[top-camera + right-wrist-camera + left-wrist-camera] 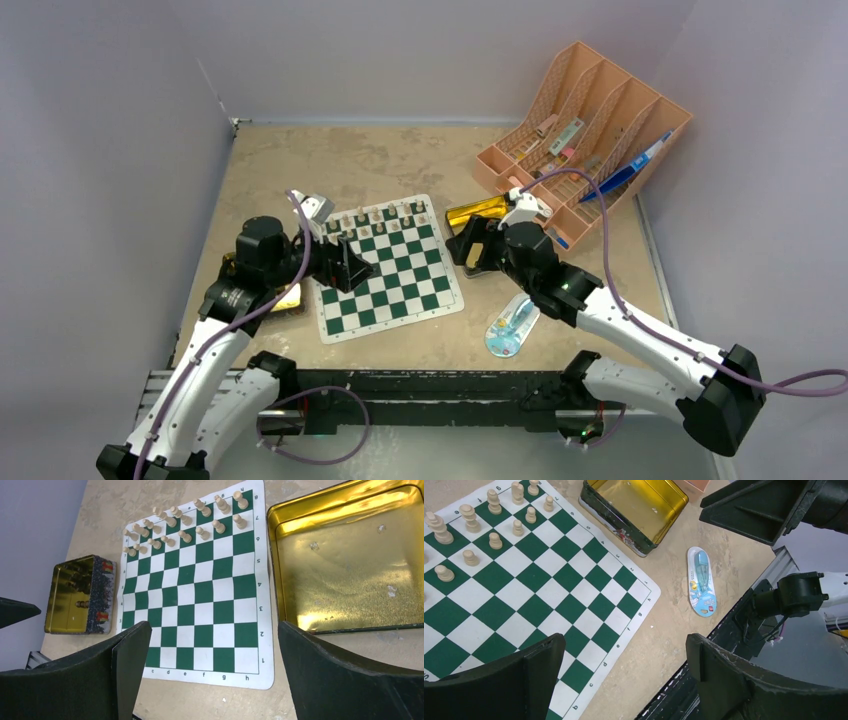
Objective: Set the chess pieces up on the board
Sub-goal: Pick up the chess piece from the storage box.
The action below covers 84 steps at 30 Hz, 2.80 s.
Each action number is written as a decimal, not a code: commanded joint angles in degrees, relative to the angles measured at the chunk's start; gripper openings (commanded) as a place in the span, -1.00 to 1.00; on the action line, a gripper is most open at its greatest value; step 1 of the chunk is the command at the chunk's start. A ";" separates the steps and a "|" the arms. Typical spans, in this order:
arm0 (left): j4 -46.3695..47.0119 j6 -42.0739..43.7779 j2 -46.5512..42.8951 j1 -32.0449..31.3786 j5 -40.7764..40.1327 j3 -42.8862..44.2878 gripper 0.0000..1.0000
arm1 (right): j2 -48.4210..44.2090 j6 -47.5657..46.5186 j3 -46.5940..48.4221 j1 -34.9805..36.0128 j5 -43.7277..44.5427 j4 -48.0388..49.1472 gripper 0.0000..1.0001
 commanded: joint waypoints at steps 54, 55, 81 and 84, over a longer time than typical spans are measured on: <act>-11.62 -19.58 1.25 0.40 -52.35 5.16 0.43 | 42.55 -21.77 34.85 0.22 2.36 8.68 -0.36; -12.62 -20.55 4.45 0.52 -54.08 6.37 0.38 | 41.43 -21.51 34.09 0.25 1.23 9.21 -0.35; -1.29 -17.29 36.21 30.65 -42.04 10.01 -0.27 | 23.63 -18.06 20.65 0.23 -12.94 19.62 -0.34; -0.79 -16.34 38.14 30.79 -41.48 10.81 -0.37 | 23.03 -17.96 20.49 0.25 -13.02 19.67 -0.34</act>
